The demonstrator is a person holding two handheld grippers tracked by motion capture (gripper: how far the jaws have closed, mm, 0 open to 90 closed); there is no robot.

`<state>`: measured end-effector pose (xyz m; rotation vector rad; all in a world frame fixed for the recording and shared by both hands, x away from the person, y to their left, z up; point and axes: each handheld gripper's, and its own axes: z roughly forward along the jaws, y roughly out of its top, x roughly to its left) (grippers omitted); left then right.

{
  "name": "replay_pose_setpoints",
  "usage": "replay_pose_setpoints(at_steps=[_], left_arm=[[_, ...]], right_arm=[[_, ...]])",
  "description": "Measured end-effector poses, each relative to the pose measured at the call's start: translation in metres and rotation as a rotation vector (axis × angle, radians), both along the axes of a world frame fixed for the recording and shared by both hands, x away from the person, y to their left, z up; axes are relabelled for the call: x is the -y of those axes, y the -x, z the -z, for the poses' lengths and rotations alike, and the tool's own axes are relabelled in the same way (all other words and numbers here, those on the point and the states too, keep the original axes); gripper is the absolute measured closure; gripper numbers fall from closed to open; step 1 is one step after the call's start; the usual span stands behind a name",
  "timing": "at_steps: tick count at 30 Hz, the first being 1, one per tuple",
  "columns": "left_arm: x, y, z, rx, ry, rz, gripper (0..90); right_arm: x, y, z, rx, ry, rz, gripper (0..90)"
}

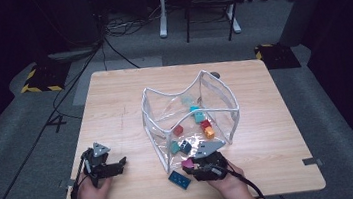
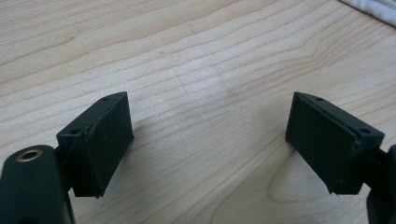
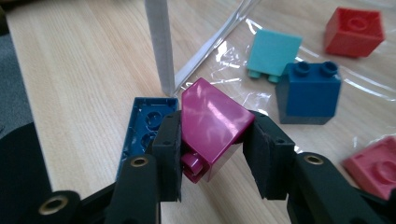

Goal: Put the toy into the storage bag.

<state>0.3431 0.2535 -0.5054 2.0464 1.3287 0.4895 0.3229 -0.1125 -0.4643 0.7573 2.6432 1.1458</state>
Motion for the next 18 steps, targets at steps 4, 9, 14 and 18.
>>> replay_pose_setpoints(at_steps=[4, 9, 14, 18], left_arm=[[0.0, 0.0, 0.0, 0.0, 0.0, 0.0, 15.1], [0.0, 0.0, 0.0, 0.0, 0.0, 0.0, 15.1], [0.0, 0.0, 0.0, 0.0, 0.0, 0.0, 15.1], [0.0, 0.0, 0.0, 0.0, 0.0, 0.0, 15.1]], right_arm=[[0.007, 0.001, -0.011, 0.008, -0.015, -0.001, 59.3], [0.019, 0.004, -0.032, 0.028, -0.022, -0.004, 59.4], [0.033, 0.005, -0.063, 0.044, -0.053, -0.012, 59.4], [0.038, 0.004, -0.077, 0.057, -0.047, -0.008, 59.4]])
